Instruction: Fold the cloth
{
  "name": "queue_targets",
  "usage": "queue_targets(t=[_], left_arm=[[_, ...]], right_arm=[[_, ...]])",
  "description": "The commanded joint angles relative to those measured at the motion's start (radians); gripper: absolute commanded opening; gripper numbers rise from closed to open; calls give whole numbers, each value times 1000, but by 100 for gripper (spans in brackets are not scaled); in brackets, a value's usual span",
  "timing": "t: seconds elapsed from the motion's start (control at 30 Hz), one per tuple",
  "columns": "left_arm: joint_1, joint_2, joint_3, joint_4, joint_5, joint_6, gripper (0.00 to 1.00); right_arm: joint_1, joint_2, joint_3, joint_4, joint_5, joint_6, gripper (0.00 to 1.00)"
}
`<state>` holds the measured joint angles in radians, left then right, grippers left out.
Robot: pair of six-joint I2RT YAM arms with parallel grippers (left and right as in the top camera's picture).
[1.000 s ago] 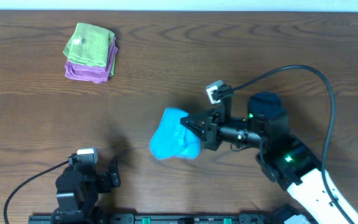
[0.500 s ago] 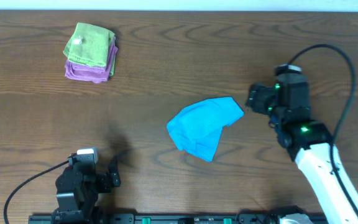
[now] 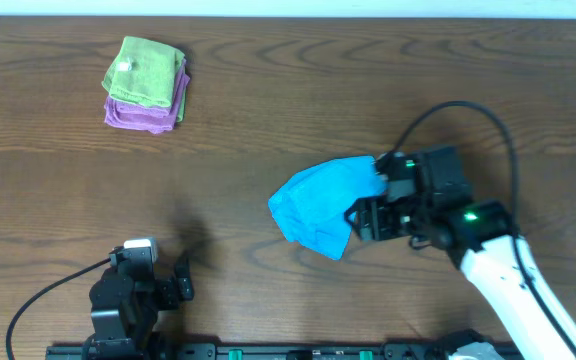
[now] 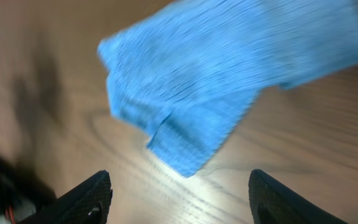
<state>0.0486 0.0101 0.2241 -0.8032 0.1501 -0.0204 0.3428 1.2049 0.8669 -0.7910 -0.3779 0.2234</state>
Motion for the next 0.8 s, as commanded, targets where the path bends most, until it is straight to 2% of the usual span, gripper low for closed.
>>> queue_targets(t=[0.0, 0.3, 0.77], left_arm=[[-5, -6, -8, -61, -11, 24, 95], [-5, -6, -8, -61, -11, 24, 95], [-5, -6, -8, -61, -11, 24, 95]], right_arm=[[73, 77, 13, 6, -6, -61, 71], [184, 322, 13, 66, 5, -110, 70], [232, 417, 13, 140, 79, -109, 69]])
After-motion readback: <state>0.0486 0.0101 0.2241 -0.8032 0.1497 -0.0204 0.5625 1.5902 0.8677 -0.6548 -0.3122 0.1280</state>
